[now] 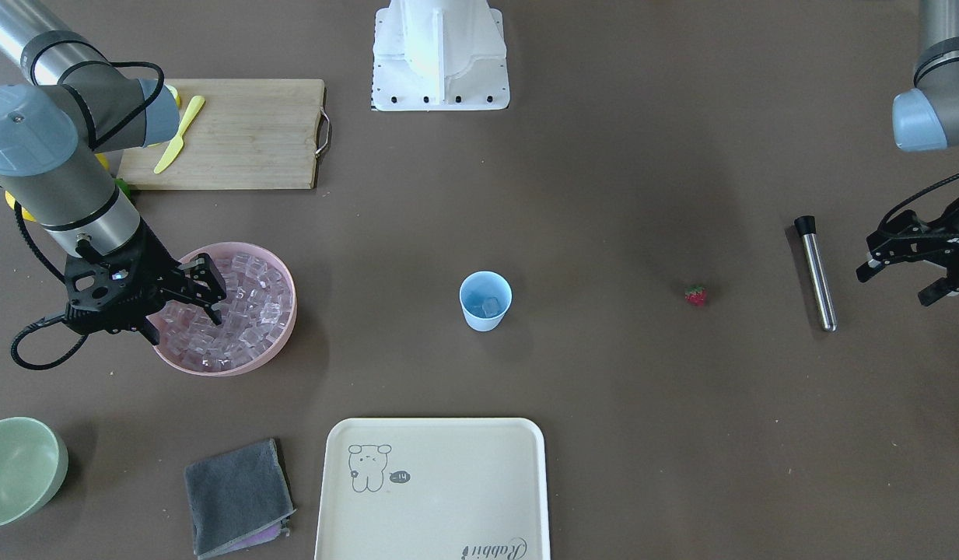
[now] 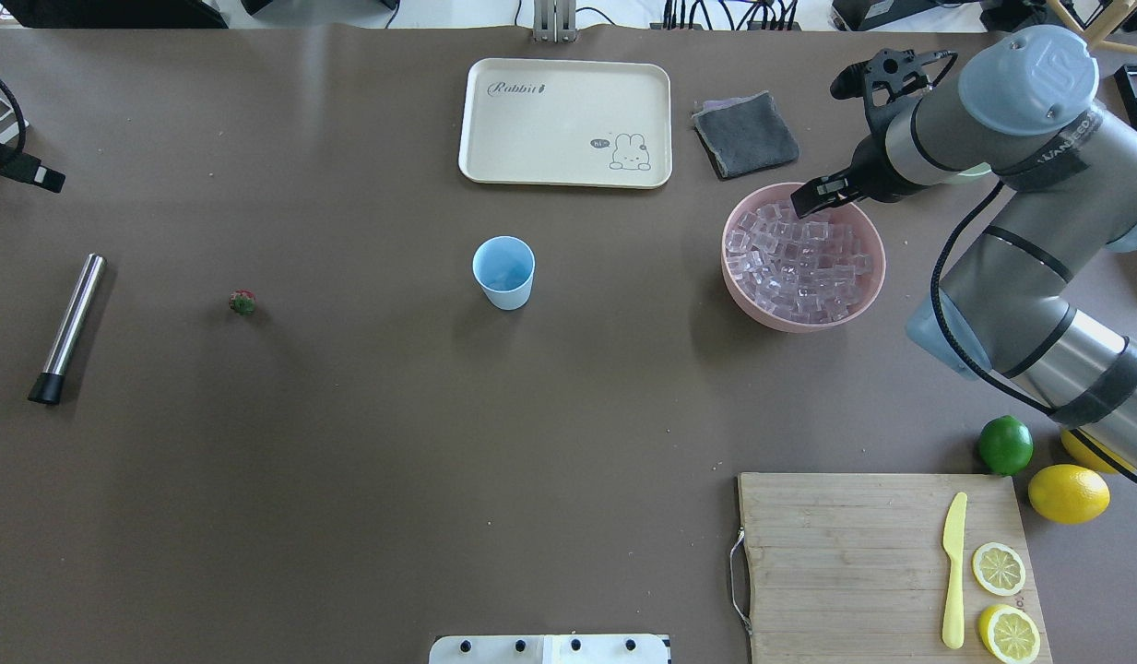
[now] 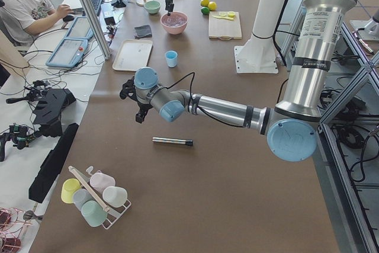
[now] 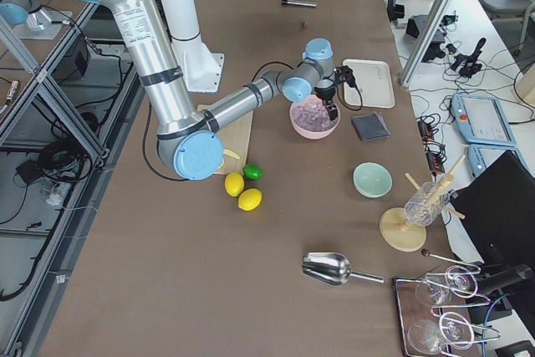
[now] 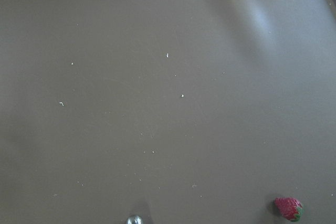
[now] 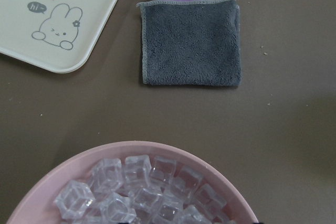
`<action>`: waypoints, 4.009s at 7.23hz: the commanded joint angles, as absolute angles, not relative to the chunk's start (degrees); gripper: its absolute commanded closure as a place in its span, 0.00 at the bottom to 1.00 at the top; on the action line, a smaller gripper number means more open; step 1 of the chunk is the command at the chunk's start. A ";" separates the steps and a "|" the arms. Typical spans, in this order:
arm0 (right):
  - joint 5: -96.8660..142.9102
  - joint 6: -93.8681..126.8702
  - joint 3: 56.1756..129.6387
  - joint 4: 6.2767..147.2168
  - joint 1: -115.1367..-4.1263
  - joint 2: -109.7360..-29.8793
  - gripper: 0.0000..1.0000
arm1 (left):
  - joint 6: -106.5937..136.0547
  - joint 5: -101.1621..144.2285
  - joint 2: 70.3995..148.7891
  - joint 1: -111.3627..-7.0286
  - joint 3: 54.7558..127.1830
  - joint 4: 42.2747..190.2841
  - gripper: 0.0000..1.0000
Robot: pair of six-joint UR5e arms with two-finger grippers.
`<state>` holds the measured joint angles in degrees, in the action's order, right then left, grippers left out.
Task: Mash ice and strawberries in cup
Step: 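Move the right gripper back over the pink ice bowl, then lower the right gripper into the bowl and grasp a third ice cube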
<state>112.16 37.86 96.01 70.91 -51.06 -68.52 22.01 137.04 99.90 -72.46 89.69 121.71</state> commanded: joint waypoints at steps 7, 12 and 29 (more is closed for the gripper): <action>110.46 38.33 96.59 70.40 -46.49 -66.70 0.21 | 22.85 135.10 101.24 -71.72 88.78 121.82 0.03; 118.46 34.37 91.96 62.18 -46.58 -67.58 0.19 | 23.38 131.75 101.51 -71.46 88.51 121.82 0.03; 119.97 29.27 87.89 56.25 -46.76 -67.85 0.34 | 26.62 131.66 100.99 -70.40 88.59 124.45 0.03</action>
<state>120.02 29.23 88.24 56.32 -46.76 -67.92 25.67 131.66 100.94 -70.46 88.55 124.45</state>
